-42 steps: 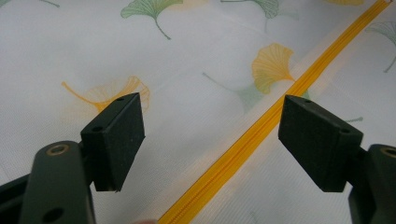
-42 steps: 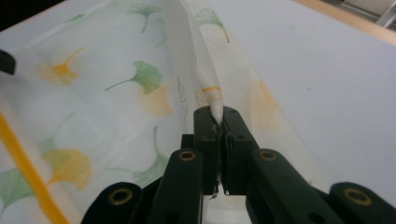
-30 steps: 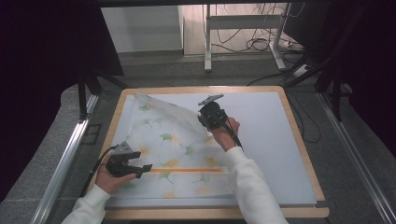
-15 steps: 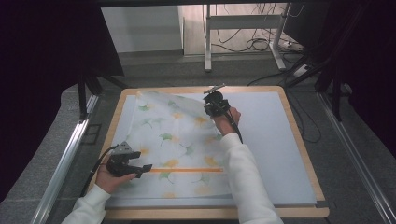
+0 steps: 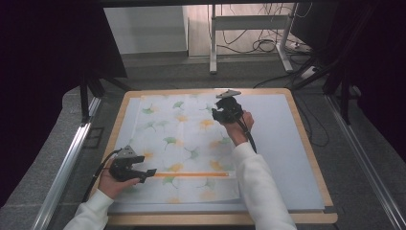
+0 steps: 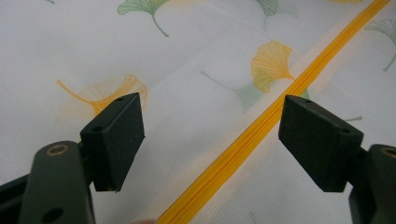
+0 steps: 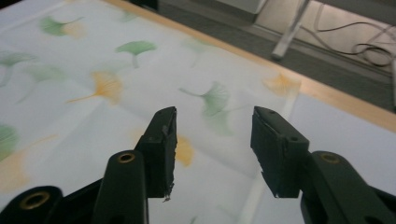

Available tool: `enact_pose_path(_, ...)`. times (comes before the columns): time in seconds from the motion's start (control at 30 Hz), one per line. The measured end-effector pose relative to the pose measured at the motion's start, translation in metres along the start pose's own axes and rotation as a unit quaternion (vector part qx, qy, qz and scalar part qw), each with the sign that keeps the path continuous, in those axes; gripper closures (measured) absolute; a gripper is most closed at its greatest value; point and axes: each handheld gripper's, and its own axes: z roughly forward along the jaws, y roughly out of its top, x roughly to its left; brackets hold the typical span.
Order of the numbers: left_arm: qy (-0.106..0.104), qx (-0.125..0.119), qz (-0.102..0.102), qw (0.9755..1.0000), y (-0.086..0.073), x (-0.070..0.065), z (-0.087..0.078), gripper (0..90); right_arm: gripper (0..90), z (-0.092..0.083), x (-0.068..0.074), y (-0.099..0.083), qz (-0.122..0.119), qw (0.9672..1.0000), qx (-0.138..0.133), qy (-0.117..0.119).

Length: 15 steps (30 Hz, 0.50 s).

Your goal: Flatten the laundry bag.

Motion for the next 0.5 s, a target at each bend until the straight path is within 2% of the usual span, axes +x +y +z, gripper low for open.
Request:
enact_pose_path(0.07,0.001,0.0,-0.002,1.0,0.0,0.0,0.0,22.0,54.8,-0.007,0.004,-0.007,-0.004,0.9998,0.001,0.02)
enact_pose_path(0.17,0.0,-0.001,-0.002,1.0,0.0,0.001,0.0,22.0,59.2,-0.014,0.008,-0.016,-0.014,0.9993,0.001,0.034)
enact_pose_path(0.2,-0.001,-0.002,-0.006,1.0,0.0,0.001,0.0,22.0,64.1,-0.022,0.01,-0.026,-0.011,0.9984,0.006,0.055)
enact_pose_path(0.3,-0.002,-0.007,-0.008,0.9999,0.001,0.0,-0.001,21.9,71.7,-0.035,0.013,-0.04,-0.014,0.9968,0.011,0.078)
enact_pose_path(0.43,0.003,-0.012,-0.003,0.9999,0.001,0.0,-0.002,22.2,83.8,-0.057,0.018,-0.058,-0.015,0.9931,0.009,0.116)
enact_pose_path(0.5,0.004,-0.012,-0.005,0.9999,0.001,-0.001,-0.002,22.2,85.7,-0.062,0.019,-0.062,-0.015,0.9921,0.009,0.124)
